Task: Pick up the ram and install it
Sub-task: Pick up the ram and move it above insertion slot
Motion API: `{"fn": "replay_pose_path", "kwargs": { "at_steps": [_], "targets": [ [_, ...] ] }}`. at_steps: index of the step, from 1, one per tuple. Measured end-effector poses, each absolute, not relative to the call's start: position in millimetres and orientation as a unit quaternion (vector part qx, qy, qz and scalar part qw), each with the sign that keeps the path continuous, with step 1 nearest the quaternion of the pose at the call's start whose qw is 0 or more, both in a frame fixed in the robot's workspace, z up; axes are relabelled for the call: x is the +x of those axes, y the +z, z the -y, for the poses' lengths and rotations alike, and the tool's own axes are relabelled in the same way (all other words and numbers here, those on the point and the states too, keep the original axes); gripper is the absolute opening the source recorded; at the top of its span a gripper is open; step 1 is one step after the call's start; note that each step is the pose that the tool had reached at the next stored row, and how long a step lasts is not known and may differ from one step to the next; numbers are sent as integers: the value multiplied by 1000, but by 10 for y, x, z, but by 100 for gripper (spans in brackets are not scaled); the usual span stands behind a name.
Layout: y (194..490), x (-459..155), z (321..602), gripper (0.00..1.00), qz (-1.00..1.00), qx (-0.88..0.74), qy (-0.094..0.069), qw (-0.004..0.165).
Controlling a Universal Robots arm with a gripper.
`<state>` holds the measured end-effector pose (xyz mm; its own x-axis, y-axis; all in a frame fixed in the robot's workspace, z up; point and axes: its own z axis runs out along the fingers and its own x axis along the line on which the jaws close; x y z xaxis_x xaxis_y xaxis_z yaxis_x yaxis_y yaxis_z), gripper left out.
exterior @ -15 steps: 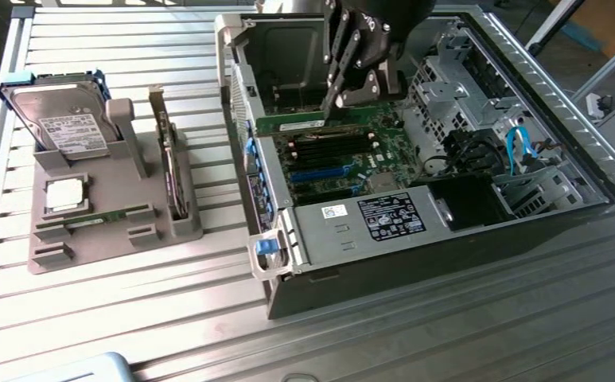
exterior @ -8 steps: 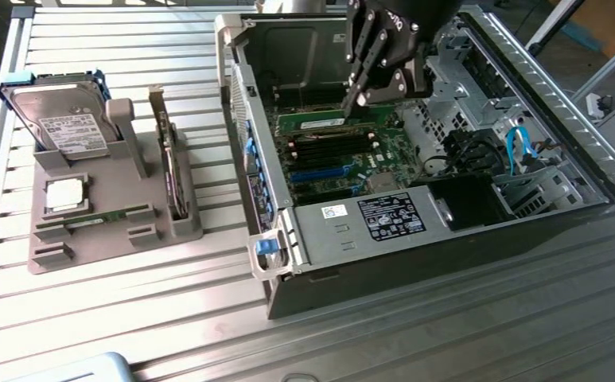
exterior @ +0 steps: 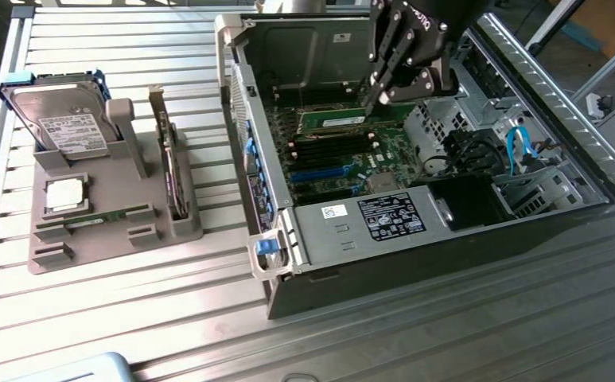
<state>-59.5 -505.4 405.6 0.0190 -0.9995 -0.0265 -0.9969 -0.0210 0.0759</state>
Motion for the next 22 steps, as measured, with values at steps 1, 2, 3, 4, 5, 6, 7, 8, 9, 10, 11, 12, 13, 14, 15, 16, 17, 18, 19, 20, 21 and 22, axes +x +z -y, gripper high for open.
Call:
{"fn": "replay_pose_path", "kwargs": {
  "at_steps": [1, 2, 3, 4, 5, 6, 7, 8, 9, 10, 11, 12, 13, 14, 15, 16, 17, 18, 19, 20, 21, 22],
  "targets": [
    [4056, -553, 5055, 12, 699, 714, -36, 18],
    [4056, -520, 5056, 12, 699, 714, -36, 18],
    [4055, -481, 5057, 12, 699, 714, -37, 18],
    [4056, -463, 5057, 12, 699, 714, -37, 19],
    [4056, -459, 5057, 12, 699, 714, -37, 18],
    [4056, -459, 5057, 12, 699, 714, -37, 19],
    [4056, -459, 5057, 12, 699, 714, -37, 18],
    [4056, -459, 5057, 12, 699, 714, -37, 18],
    [4055, -459, 5057, 12, 699, 714, -37, 18],
    [4055, -458, 5056, 12, 699, 714, -36, 17],
    [4055, -459, 5056, 12, 699, 714, -34, 16],
    [4056, -461, 5056, 12, 699, 714, -32, 14],
    [4056, -464, 5056, 12, 699, 714, -28, 10],
    [4056, -465, 5056, 12, 699, 715, -26, 7],
    [4055, -465, 5056, 12, 699, 715, -24, 5],
    [4055, -466, 5056, 12, 699, 715, -23, 4],
    [4056, -465, 5056, 12, 699, 715, -22, 3],
    [4056, -465, 5056, 12, 699, 715, -22, 3],
    [4055, -466, 5056, 12, 699, 715, -22, 3],
    [4055, -466, 5056, 12, 699, 715, -22, 3],
    [4056, -466, 5057, 12, 699, 715, -22, 2],
    [4057, -467, 5057, 12, 699, 715, -21, 1]
  ]
}}
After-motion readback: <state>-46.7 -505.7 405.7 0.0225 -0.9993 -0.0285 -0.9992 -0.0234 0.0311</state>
